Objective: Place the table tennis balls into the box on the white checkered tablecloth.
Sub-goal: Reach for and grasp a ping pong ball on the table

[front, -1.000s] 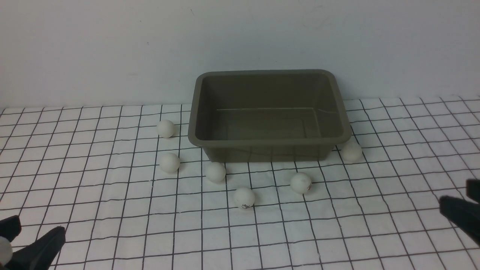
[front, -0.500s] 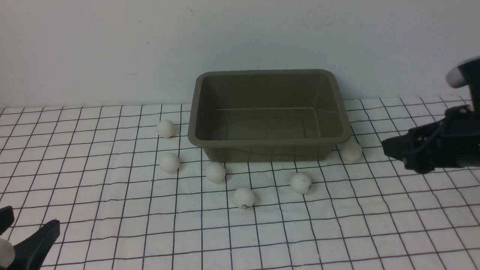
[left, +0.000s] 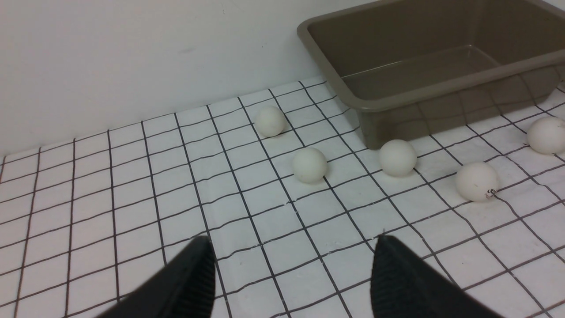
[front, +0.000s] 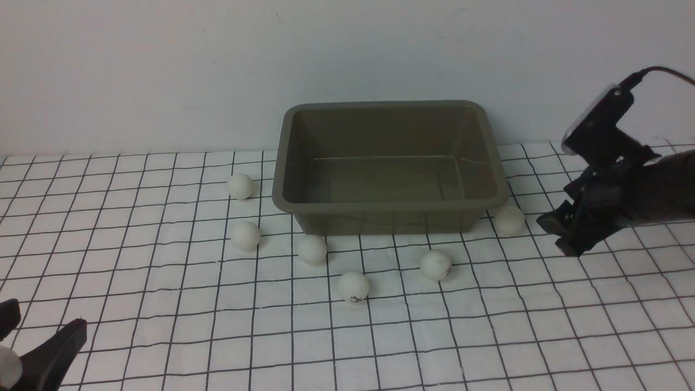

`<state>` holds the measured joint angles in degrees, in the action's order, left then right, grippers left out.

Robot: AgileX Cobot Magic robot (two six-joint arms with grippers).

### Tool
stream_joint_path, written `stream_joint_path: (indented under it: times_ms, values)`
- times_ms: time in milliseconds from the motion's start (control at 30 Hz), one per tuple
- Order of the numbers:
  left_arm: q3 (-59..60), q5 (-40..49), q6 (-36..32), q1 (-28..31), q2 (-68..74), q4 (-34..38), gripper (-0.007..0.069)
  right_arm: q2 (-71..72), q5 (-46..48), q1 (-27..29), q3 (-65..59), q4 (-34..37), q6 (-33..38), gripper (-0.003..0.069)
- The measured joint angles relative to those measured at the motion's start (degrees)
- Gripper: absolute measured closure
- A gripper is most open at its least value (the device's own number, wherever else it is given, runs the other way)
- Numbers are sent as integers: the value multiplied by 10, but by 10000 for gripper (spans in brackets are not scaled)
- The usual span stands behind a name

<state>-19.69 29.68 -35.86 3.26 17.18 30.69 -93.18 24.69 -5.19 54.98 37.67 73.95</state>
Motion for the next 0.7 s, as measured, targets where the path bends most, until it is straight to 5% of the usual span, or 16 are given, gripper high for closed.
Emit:
stream_joint_path:
  times_ms: [233, 700]
  values:
    - [0, 0, 0, 0, 0, 0, 195, -68, -43, 0, 0, 30, 117, 215]
    - [0, 2, 0, 0, 0, 0, 195, -111, -31, 0, 15, 244, 302, 215]
